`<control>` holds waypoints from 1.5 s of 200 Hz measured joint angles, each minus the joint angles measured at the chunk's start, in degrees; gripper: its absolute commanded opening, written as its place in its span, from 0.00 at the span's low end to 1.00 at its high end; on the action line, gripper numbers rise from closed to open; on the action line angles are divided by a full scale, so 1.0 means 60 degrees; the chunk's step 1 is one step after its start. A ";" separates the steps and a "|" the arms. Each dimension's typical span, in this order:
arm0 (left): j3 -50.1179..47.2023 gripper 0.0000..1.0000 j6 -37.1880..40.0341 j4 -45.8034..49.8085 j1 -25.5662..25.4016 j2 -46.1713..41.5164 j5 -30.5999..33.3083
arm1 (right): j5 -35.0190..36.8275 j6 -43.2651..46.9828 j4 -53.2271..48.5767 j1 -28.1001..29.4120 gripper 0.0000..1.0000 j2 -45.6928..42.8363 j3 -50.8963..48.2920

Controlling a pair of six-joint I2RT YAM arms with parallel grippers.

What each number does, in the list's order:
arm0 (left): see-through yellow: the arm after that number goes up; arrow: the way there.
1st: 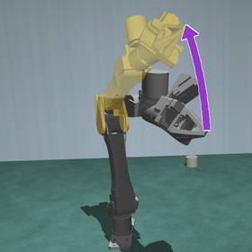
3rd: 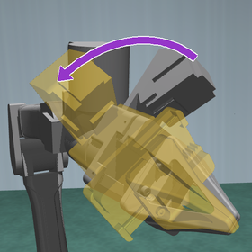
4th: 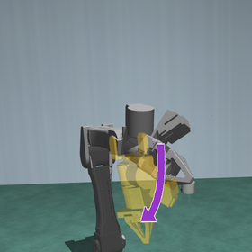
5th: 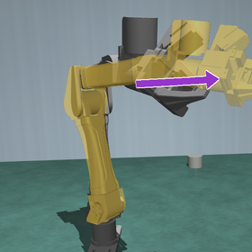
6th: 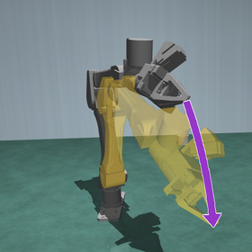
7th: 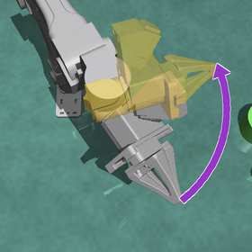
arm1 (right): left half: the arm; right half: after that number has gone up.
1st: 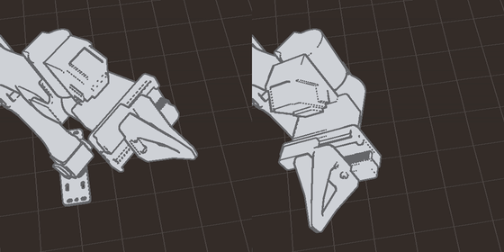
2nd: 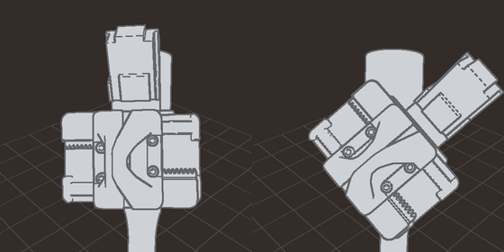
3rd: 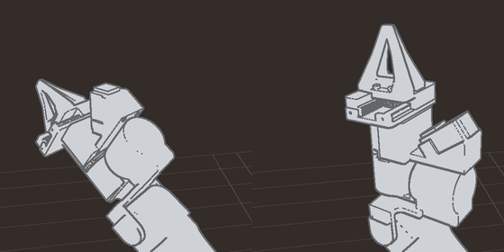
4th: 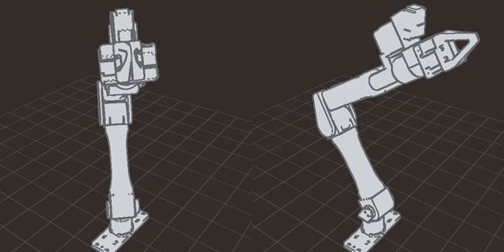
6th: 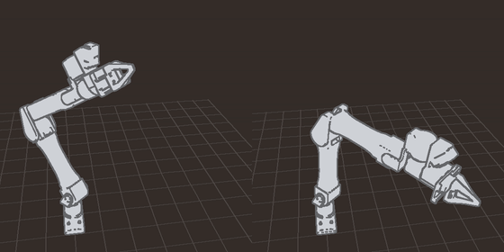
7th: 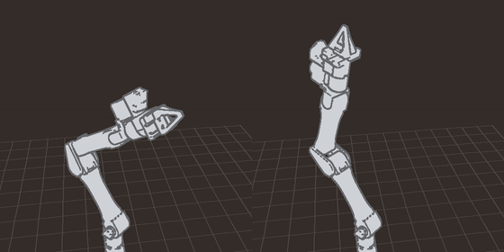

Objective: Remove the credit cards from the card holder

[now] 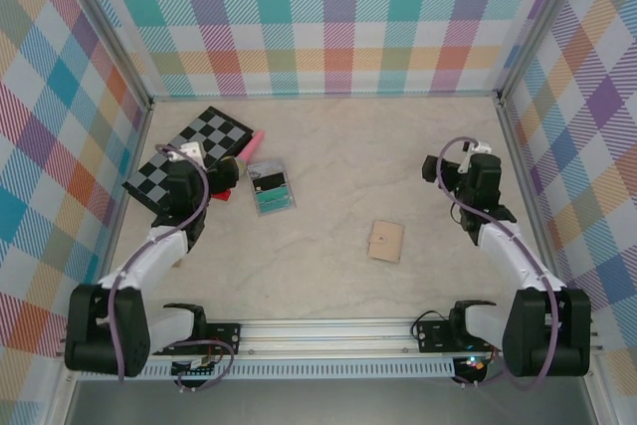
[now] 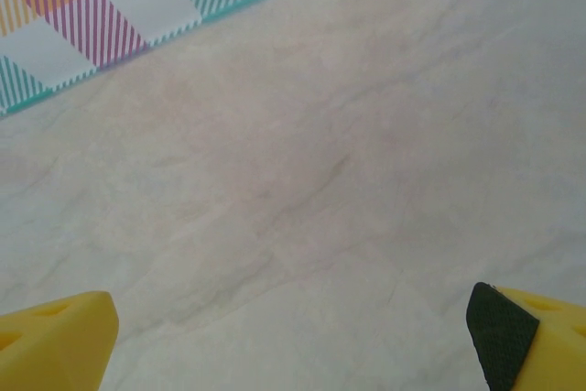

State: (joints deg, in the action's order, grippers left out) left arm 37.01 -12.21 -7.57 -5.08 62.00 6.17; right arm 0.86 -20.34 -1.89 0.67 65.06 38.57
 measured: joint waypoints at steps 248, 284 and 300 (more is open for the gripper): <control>0.0678 1.00 -0.1545 0.4568 0.0000 -0.1432 -0.1592 | -0.2412 -0.3311 -0.5315 0.3701 0.63 0.2801 0.0623; 0.0678 1.00 -0.1545 0.4568 0.0000 -0.1432 -0.1596 | -0.2805 -0.3803 -0.4787 0.4794 0.61 0.3872 0.1053; 0.0678 1.00 -0.1552 0.4568 0.0000 -0.1432 -0.1603 | -0.2889 -0.4175 -0.4688 0.5300 0.62 0.4306 0.1457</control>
State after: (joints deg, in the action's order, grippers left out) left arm 41.08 -21.52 19.84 -5.08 53.41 -3.44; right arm -16.47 -45.39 -30.02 32.47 90.89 47.31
